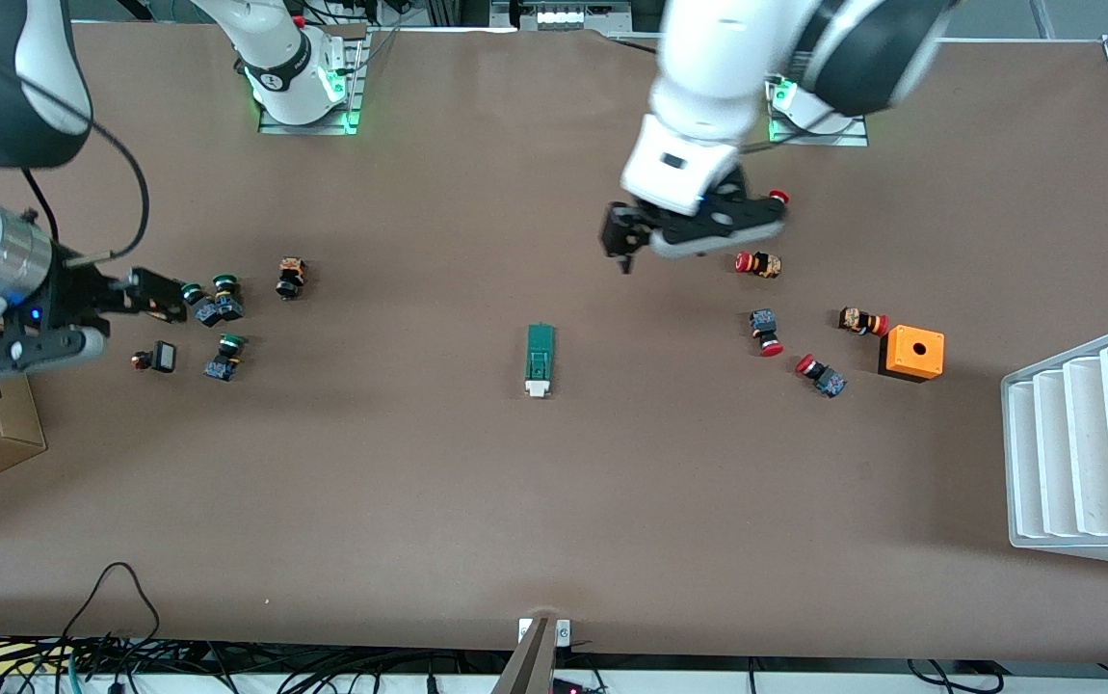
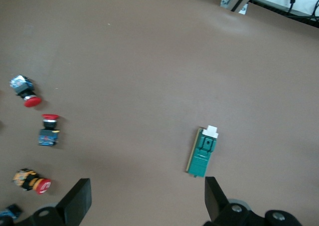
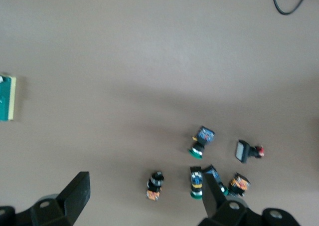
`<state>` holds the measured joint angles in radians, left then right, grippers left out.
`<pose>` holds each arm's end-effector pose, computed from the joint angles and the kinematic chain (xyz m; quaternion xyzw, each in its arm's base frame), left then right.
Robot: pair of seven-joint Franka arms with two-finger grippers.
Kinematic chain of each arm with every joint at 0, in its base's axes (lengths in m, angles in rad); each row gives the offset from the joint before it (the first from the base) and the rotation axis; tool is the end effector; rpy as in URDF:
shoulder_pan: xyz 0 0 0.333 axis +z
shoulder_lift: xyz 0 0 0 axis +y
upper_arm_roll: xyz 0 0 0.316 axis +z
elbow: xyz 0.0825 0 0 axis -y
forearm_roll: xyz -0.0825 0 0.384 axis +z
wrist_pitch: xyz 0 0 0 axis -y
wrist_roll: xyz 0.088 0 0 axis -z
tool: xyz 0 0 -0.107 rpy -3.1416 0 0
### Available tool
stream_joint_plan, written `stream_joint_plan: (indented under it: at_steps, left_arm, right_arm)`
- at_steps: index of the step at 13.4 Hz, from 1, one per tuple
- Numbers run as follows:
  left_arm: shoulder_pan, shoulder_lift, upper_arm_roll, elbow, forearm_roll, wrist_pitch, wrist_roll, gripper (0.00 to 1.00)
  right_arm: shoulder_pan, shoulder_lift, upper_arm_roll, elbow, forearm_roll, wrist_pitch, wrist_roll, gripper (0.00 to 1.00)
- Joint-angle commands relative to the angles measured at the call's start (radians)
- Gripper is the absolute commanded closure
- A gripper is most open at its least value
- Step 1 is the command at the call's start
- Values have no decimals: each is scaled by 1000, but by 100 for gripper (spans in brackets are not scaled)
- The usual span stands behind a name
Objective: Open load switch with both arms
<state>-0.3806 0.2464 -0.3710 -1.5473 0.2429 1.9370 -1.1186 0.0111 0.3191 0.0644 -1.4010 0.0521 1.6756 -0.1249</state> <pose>0.5021 -0.4134 0.5318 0.9818 0.1562 0.1061 0.0213 0.6507 0.0484 0.5214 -0.9946 -0.0953 0.0210 0.0365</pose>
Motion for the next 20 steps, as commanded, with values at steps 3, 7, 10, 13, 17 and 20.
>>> stream_joint_plan:
  at_steps: [3,7,10,13,17,20]
  left_arm:
    - [-113,128,-51,1,276,91,-303,0]
    - [-132,206,-131,-113,597,216,-594,0]
    - [-159,282,-147,-158,829,247,-775,0]
    - [-173,381,-160,-160,1077,246,-943,0]
    - [-178,490,-151,-191,1390,240,-1085,0]
    - [-178,554,-140,-197,1547,231,-1188,0]
  right_arm:
    - [0,179,9,213,34,-16,92,1]
    - [9,375,11,387,153,19,287,1]
    - [64,466,11,401,215,180,515,1]
    - [131,534,11,402,224,324,733,1]
    - [228,642,11,439,226,433,1055,1]
    - [292,693,26,444,227,499,1276,1]
